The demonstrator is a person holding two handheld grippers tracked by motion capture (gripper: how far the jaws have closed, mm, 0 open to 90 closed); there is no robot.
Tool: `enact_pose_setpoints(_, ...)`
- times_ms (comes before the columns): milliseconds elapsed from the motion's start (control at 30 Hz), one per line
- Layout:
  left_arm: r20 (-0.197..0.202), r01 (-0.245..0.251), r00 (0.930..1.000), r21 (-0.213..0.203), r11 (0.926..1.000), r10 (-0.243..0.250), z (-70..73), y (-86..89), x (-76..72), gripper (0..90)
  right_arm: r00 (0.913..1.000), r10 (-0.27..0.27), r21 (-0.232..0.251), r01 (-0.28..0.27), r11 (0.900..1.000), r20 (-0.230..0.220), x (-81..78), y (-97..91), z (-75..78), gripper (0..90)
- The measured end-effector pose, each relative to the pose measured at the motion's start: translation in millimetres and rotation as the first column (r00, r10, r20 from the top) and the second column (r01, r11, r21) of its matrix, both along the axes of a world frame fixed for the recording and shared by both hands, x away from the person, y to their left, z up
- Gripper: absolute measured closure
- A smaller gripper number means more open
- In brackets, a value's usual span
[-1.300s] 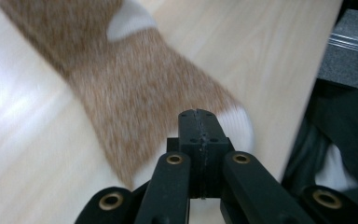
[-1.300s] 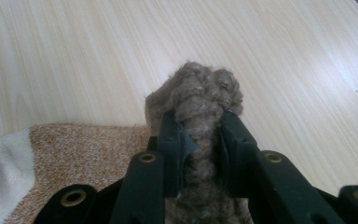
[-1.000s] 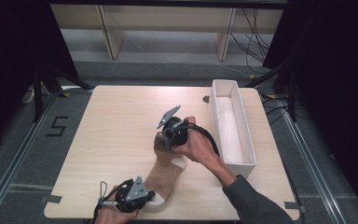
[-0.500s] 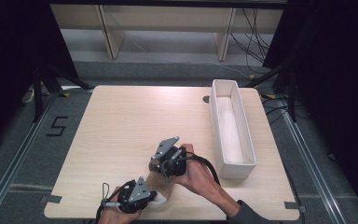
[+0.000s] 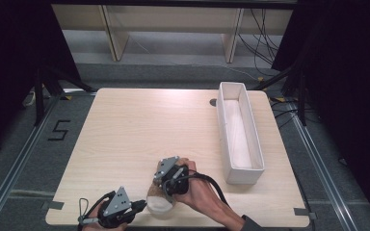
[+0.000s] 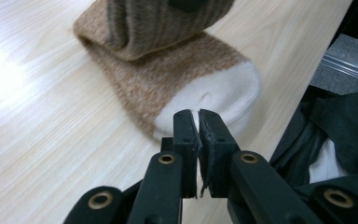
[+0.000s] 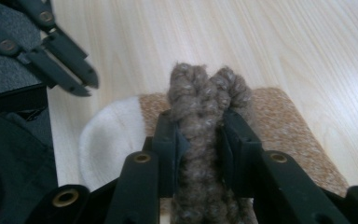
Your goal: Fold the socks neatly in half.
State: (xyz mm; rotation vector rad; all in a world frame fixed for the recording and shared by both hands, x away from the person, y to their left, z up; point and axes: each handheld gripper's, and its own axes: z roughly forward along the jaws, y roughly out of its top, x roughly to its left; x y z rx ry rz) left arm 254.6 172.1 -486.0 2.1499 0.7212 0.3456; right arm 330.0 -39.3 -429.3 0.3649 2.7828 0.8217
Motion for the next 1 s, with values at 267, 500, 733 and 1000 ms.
enact_pose_setpoints(267, -0.003, 0.016, 0.9999, -0.012, 0.9998, -0.016, -4.9, -4.8, 2.2, 84.0, 0.9984, 0.008, 0.003, -0.007, 1.0000, -0.057, -11.8, 9.7, -13.0, 61.1)
enact_pose_setpoints(500, 0.002, -0.016, 0.9999, -0.006, 0.9999, 0.016, -1.2, 4.7, 3.8, 83.4, 0.9880, 0.052, 0.128, -0.033, 0.9912, -0.145, -18.1, -3.5, 5.9, 60.7)
enact_pose_setpoints(733, 0.026, -0.024, 0.9993, -0.039, 0.9990, 0.025, 6.9, 1.9, 6.5, 82.9, 0.9952, -0.006, 0.139, 0.019, 0.9901, -0.098, 3.8, -22.5, 17.3, 70.2)
enact_pose_setpoints(1000, 0.017, 0.052, 0.9985, -0.029, 0.9982, -0.052, 2.1, -20.3, 9.9, 82.9, 0.9925, -0.008, 0.097, 0.020, 0.9951, -0.122, 8.0, -26.4, 7.0, 65.9)
